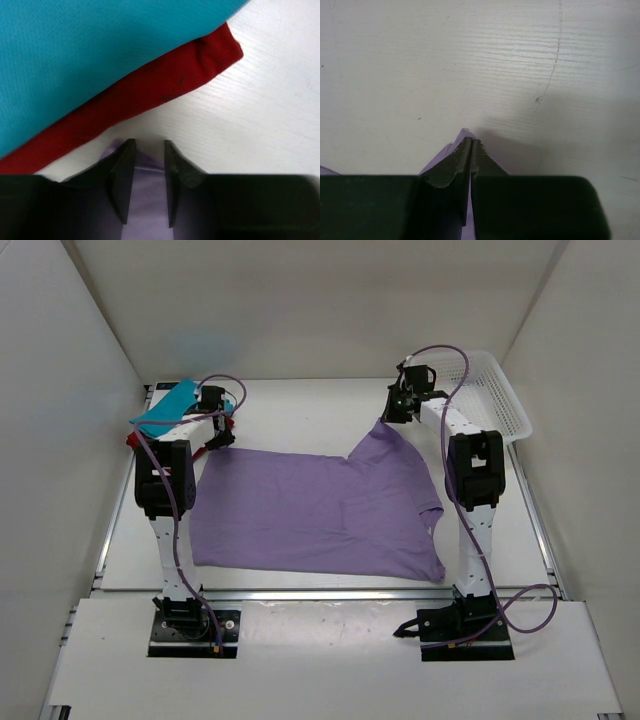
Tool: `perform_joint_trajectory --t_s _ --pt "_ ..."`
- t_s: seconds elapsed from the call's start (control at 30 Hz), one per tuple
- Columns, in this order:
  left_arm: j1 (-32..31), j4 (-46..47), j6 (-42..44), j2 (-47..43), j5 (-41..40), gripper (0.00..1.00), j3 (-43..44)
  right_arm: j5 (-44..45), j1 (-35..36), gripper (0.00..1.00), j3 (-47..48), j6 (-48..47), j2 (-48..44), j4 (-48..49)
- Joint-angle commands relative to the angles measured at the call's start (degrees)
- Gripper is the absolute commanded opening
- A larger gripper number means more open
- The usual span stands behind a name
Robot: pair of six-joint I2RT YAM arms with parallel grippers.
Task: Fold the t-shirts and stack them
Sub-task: Grap the side of the flattened tshirt furthest away from the robot with both arms
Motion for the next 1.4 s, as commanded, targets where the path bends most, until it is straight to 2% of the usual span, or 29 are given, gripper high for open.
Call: perform_joint_trajectory --t_s 0.0,0.03,0.07,0.1,0.13,0.2,0.23,0.3,0.47,0.7,0.87,1.23,1.37 --pt "0.3 0.5 -1.2 -4.3 0.1 0.45 -0.1 -1.3 -0.2 0.01 0.0 0.5 -3.0 2.2" --pt "0.9 0.5 -2.0 -4.6 1.0 0.65 -0.1 -1.3 -0.1 0.0 -0.1 0.3 -2.9 2.1" --pt "1.0 0.6 -2.1 -4.5 1.2 0.72 -0.3 -1.1 0.3 0.0 -0.1 0.2 -3.1 1.7" --pt "1.2 0.6 -2.8 -4.5 1.7 0.73 -0.5 -0.9 0.5 0.0 0.2 -0.1 -3.1 1.8" --pt "1.5 0.7 -3.1 -4.8 2.0 0.72 -0.8 -0.2 0.6 0.0 0.6 -0.1 -2.8 1.6" --pt "1.7 1.0 -3.4 -4.7 2.2 0.64 -1.6 -0.6 0.7 0.0 0.8 -0.4 -2.7 1.6" --pt "2.1 1.3 -3.9 -4.7 2.0 0.57 -2.0 -1.0 0.5 0.0 0.8 -0.3 -2.5 1.4" --pt "2.9 2.3 -4.7 -5.6 3.1 0.54 -3.1 -1.0 0.9 0.0 0.6 -0.2 -2.4 1.6" --pt "5.4 5.0 -7.1 -7.5 6.1 0.56 -5.9 -1.3 1.4 0.0 0.9 -0.8 -1.8 1.5" --pt "7.0 6.7 -9.1 -7.3 9.5 0.64 -8.4 -1.5 1.2 0.0 1.4 -0.5 -1.3 0.8" --pt "6.1 6.9 -9.1 -6.5 9.1 0.61 -7.9 -1.4 1.2 0.0 1.5 -0.3 -1.2 1.5" --pt "5.1 7.1 -8.3 -5.1 7.7 0.29 -6.1 -1.4 0.5 0.0 0.8 -0.5 -1.9 1.8" --pt "4.8 7.7 -8.3 -5.8 7.4 0.14 -7.2 -1.6 0.5 0.0 0.4 -0.3 -2.4 2.0"
